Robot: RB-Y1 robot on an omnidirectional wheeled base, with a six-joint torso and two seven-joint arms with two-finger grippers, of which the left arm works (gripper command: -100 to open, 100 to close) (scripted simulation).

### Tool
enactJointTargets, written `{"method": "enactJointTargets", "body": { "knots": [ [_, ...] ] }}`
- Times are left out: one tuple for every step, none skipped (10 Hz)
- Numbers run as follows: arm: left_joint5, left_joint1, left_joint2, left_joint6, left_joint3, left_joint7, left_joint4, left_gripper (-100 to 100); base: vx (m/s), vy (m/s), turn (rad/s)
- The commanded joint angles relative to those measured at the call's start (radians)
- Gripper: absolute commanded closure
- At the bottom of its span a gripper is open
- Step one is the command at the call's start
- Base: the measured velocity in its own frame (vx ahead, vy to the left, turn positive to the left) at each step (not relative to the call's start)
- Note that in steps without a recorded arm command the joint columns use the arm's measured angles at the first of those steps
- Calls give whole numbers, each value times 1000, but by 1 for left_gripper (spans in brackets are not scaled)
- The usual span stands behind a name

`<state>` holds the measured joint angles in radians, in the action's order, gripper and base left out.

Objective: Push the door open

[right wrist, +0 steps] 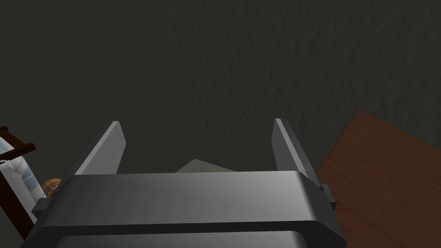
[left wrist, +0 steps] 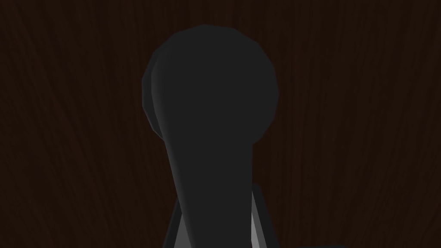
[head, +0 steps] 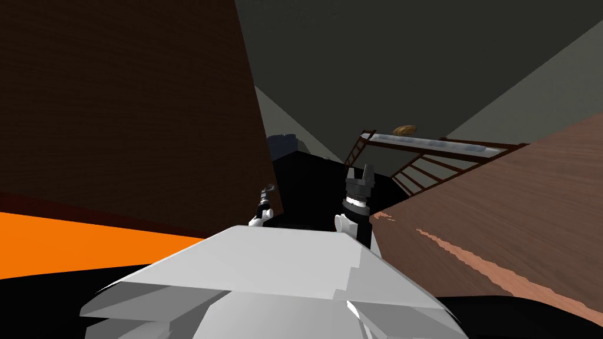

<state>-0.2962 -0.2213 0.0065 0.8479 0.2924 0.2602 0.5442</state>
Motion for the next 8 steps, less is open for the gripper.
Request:
{"method": "enactJointTargets", "body": {
  "knots": [
    [-13,-19,6,26,22,13,-16,100,200,-3,75],
    [-18,-20,-2,28,32,22,-16,100,200,-9,56],
    [-18,-20,-2,28,32,22,-16,100,123,-24,37],
    [-27,-22,-16,31,46,36,-16,100,160,-22,65],
    [-30,-23,-22,32,51,41,-16,100,191,-19,70],
    [-33,-23,-28,33,56,46,-16,100,177,-31,54],
    [-34,-18,-19,35,57,43,-24,100,72,-6,42],
    [-51,-19,11,41,80,55,-21,100,126,7,9]
  ]
}}
